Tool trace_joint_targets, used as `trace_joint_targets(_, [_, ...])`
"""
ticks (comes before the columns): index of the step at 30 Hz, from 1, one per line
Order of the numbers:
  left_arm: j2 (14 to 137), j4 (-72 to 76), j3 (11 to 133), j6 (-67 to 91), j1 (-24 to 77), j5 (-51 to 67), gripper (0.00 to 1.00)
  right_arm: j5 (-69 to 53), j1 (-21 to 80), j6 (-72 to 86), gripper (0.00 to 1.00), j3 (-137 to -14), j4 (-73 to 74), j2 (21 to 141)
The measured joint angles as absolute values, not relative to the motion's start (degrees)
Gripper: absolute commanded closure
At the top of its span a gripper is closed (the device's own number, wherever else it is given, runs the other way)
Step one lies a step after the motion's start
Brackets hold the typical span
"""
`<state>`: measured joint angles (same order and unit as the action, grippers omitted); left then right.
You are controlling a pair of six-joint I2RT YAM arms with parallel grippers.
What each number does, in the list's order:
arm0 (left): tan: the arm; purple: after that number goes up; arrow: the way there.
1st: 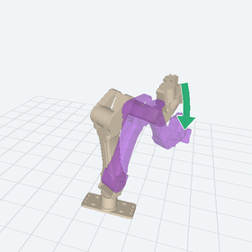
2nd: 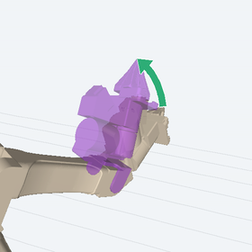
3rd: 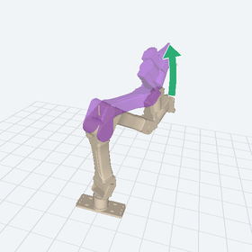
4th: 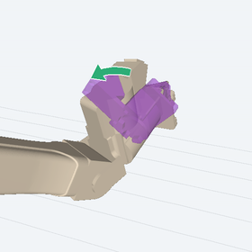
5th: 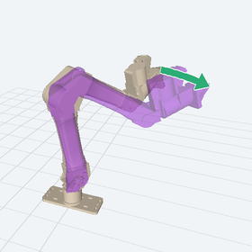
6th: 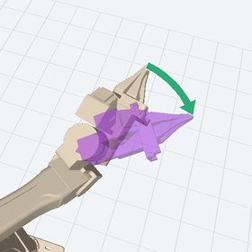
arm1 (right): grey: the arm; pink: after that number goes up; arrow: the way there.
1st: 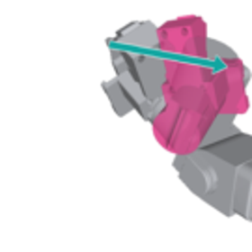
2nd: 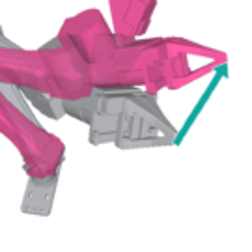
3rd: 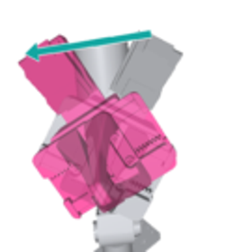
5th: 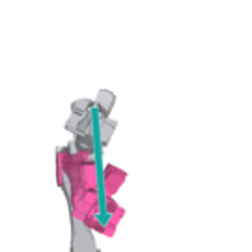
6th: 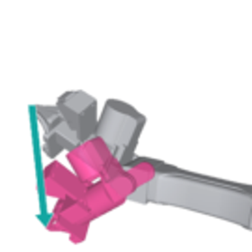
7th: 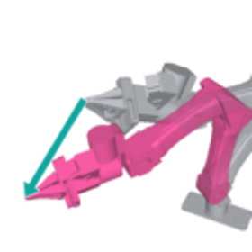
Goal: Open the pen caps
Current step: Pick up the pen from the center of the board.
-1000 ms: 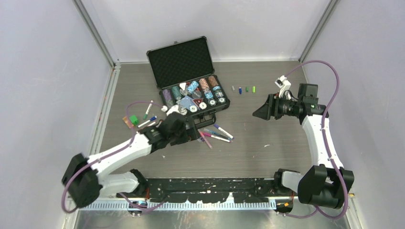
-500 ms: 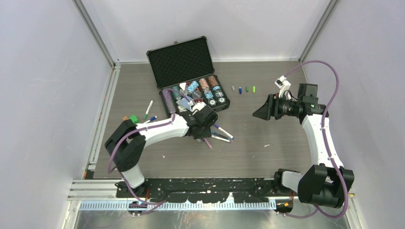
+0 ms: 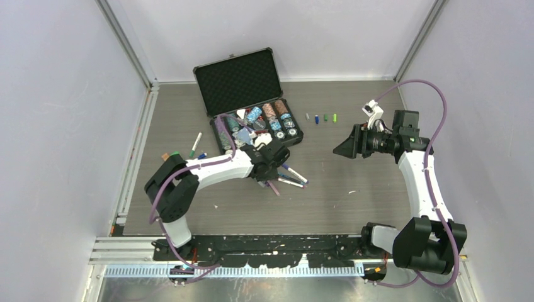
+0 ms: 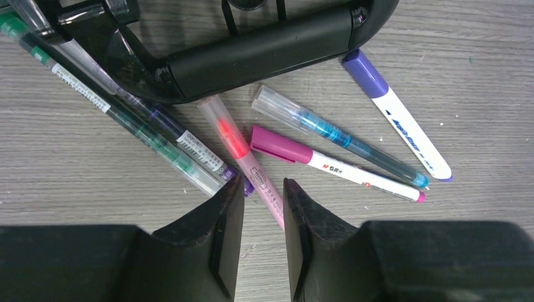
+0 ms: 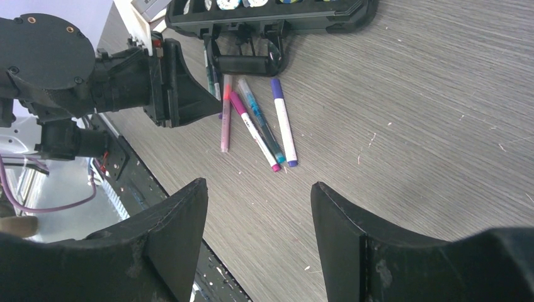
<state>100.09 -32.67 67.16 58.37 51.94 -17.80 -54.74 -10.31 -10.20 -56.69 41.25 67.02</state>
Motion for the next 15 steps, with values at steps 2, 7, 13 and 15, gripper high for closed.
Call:
trace_joint_targets(2, [100.5,-32.7,67.5,58.3,51.8,-18.0,0.70,-54.7,-10.3,-10.2,0.34,-56.7,41.3,67.0])
trace_joint_targets(7, [101.4,-32.6,67.9,58.5,51.6,-17.6,0.72,-54.7,-10.3,-10.2,0.34,-56.7,41.3,67.0])
trace_joint_targets(13, [101.5,-30.8,66.8,60.3,51.6,-15.5,0.72,-54.7,-10.3,-10.2,0.34,-56.7,41.3,67.0])
trace_joint_targets(15, [101.6,-30.6,66.3,60.9,51.6,-15.1,0.72,-54.7,-10.3,-10.2,0.34,-56.7,41.3,67.0])
